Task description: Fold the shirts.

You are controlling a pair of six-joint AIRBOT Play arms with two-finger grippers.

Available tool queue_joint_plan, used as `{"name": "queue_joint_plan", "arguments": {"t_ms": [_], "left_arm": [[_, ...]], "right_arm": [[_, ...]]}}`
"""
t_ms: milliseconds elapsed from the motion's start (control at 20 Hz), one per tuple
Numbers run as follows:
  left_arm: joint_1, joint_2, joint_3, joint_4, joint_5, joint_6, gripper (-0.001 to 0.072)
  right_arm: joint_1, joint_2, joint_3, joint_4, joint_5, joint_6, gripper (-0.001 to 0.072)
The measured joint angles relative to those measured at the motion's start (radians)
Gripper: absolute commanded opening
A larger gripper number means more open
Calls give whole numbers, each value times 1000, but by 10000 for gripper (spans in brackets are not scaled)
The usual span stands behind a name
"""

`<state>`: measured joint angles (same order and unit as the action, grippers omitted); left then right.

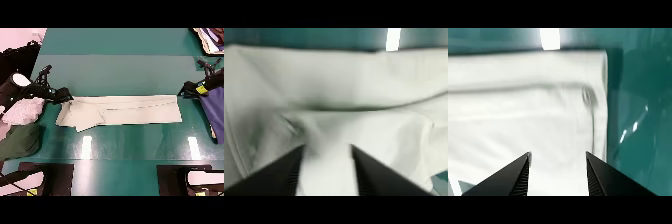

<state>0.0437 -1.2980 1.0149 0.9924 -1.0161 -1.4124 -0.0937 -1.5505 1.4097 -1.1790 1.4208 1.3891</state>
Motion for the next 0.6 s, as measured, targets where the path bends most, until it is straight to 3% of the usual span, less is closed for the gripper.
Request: {"name": "queue_joint_plan", "arguments": {"t_ms": [250, 300, 350, 450, 600], "left_arm": [[0, -19, 97, 5, -85, 5, 416], [0, -20, 116, 5, -107, 5, 180], [0, -22, 130, 5, -126, 5, 43], [0, -23, 150, -2, -151, 8, 40], [0, -24, 163, -27, -163, 8, 31]], "right_arm": [[-51, -60, 20, 46, 40, -62, 411], [-71, -60, -2, 52, 48, -75, 411], [-95, -60, -30, 54, 50, -90, 415], [-142, -60, -93, 77, 60, -120, 552], [-205, -84, -189, 158, 65, -179, 560]]}}
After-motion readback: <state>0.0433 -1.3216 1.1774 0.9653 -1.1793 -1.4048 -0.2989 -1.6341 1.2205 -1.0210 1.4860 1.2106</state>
